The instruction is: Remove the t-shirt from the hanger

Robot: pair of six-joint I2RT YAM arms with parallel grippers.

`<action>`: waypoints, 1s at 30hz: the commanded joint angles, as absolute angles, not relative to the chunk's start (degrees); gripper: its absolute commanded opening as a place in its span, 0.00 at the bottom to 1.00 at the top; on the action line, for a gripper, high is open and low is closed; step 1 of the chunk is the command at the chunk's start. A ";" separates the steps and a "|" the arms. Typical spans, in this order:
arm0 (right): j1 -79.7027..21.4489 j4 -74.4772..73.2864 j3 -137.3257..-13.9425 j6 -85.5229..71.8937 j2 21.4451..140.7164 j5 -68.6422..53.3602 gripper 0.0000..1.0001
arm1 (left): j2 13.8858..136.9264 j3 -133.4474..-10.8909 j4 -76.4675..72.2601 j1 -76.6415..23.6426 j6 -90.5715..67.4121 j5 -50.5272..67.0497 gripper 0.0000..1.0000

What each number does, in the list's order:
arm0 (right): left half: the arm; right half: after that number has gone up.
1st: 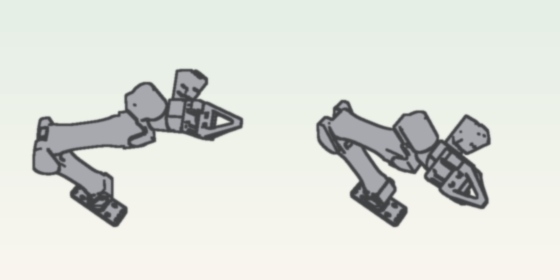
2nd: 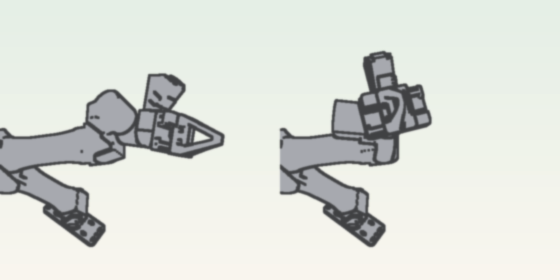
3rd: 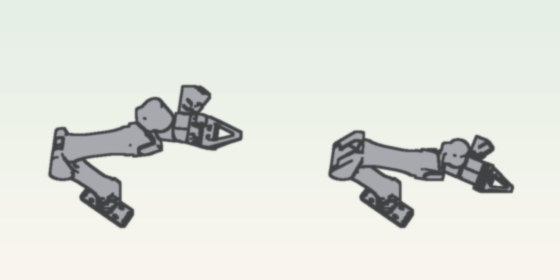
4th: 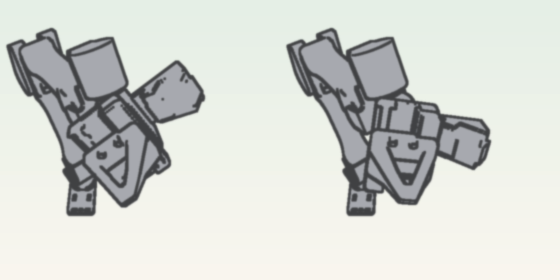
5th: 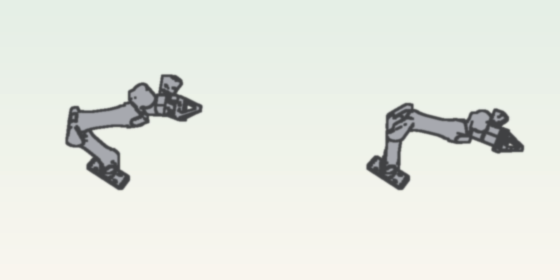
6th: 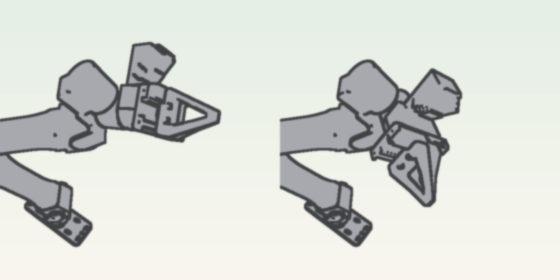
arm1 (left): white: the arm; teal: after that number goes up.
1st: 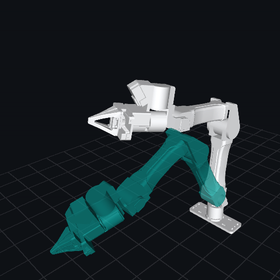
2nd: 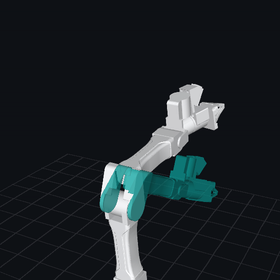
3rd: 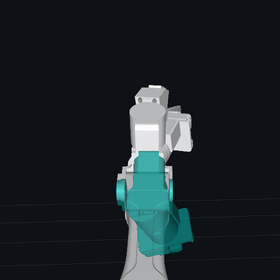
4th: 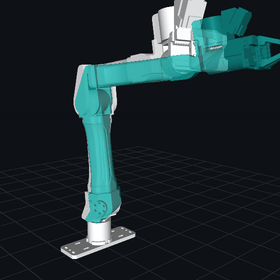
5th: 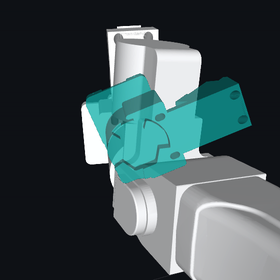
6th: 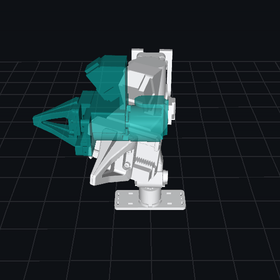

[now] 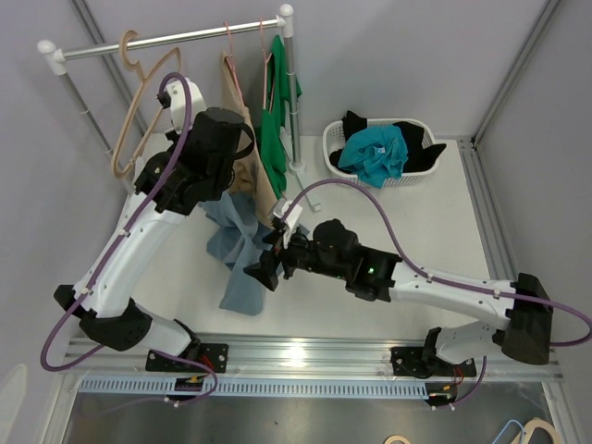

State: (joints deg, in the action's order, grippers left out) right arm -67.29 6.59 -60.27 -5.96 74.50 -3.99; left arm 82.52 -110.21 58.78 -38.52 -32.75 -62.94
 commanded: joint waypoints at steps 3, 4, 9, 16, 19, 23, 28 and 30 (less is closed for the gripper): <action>-68.90 10.64 -64.16 -6.94 78.13 2.80 0.76 | 82.71 -115.58 58.98 -39.37 -34.54 -64.07 0.01; -69.17 10.29 -63.99 -7.12 77.79 2.99 0.64 | 82.71 -115.75 58.80 -39.37 -34.54 -63.90 0.01; -70.14 10.63 -60.83 -7.73 74.10 5.62 0.66 | 82.97 -115.49 60.02 -39.46 -37.87 -61.62 0.01; -70.49 10.81 -59.33 -8.17 73.48 6.86 0.00 | 81.91 -111.72 55.91 -39.64 -36.84 -61.69 0.01; -72.67 8.27 -57.93 -8.96 70.06 7.46 0.00 | 82.79 -111.79 50.11 -38.50 -32.18 -61.44 0.01; -78.73 1.51 -54.51 -11.06 60.84 12.37 0.00 | 88.49 -117.67 49.74 -32.54 -29.45 -57.30 0.01; -88.58 -5.36 -45.46 -18.71 50.37 23.62 0.00 | 95.44 -129.01 50.89 -27.96 -25.67 -55.55 0.01; -90.79 -3.97 -39.76 -22.82 49.14 26.54 0.00 | 97.55 -133.14 50.80 -26.46 -24.09 -54.15 0.01</action>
